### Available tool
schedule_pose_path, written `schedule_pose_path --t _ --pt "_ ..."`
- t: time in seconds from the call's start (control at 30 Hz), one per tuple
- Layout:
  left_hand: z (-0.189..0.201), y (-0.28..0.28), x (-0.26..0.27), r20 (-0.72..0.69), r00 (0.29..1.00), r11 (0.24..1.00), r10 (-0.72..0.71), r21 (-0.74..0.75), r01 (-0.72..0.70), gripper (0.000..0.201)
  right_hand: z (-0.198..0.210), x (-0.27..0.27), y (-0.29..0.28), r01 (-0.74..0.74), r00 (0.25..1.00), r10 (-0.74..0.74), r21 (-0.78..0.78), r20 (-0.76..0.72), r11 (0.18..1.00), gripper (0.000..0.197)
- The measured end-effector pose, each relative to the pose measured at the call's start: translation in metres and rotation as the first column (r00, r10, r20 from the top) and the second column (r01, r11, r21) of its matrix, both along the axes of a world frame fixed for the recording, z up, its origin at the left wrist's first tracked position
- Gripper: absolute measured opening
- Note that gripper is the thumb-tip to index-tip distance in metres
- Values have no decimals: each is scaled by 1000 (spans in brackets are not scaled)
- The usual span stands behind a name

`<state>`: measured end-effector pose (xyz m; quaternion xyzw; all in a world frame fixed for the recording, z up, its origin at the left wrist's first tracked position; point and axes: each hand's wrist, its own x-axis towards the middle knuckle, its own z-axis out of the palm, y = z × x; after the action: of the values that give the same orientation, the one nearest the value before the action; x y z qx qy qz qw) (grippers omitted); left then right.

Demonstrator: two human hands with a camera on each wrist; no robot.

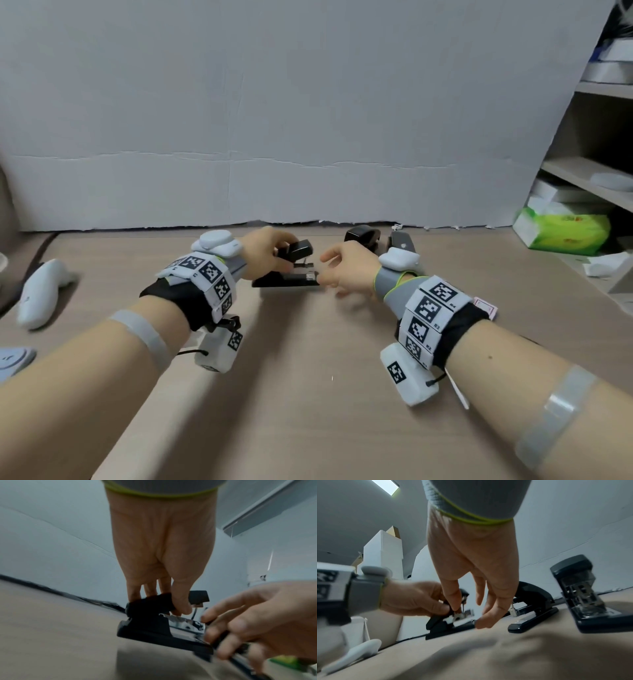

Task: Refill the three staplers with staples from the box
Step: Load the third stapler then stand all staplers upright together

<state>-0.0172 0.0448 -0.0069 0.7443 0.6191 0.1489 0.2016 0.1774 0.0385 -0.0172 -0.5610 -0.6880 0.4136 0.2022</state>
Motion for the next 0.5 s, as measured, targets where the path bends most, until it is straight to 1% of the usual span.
schedule_pose_path --t 0.07,0.1,0.13,0.2,0.23,0.33,0.37,0.5 --pt "4 -10 17 96 992 996 -86 -3 87 39 -2 8 -3 10 995 -17 69 94 998 53" --pt "5 -18 28 126 983 991 -133 -3 135 39 -1 16 -10 4 989 -19 101 146 995 53" --pt "4 -22 35 147 974 985 -172 -4 174 38 -1 21 -13 -6 984 -15 119 178 993 48" --pt "1 -29 53 168 959 973 -227 3 230 39 2 36 -24 -19 978 -7 124 210 992 27" --pt "0 -33 63 170 953 968 -251 13 252 40 2 45 -30 -27 975 3 107 222 994 23" --pt "-7 -41 93 152 940 952 -304 26 304 41 -2 71 -45 -5 968 -13 71 250 997 37" --pt "-9 -42 101 140 938 948 -316 21 317 41 -4 78 -49 10 968 -27 69 251 998 37" --pt "-15 -47 124 51 931 932 -362 21 361 42 -6 99 -61 83 973 -103 100 207 991 23"
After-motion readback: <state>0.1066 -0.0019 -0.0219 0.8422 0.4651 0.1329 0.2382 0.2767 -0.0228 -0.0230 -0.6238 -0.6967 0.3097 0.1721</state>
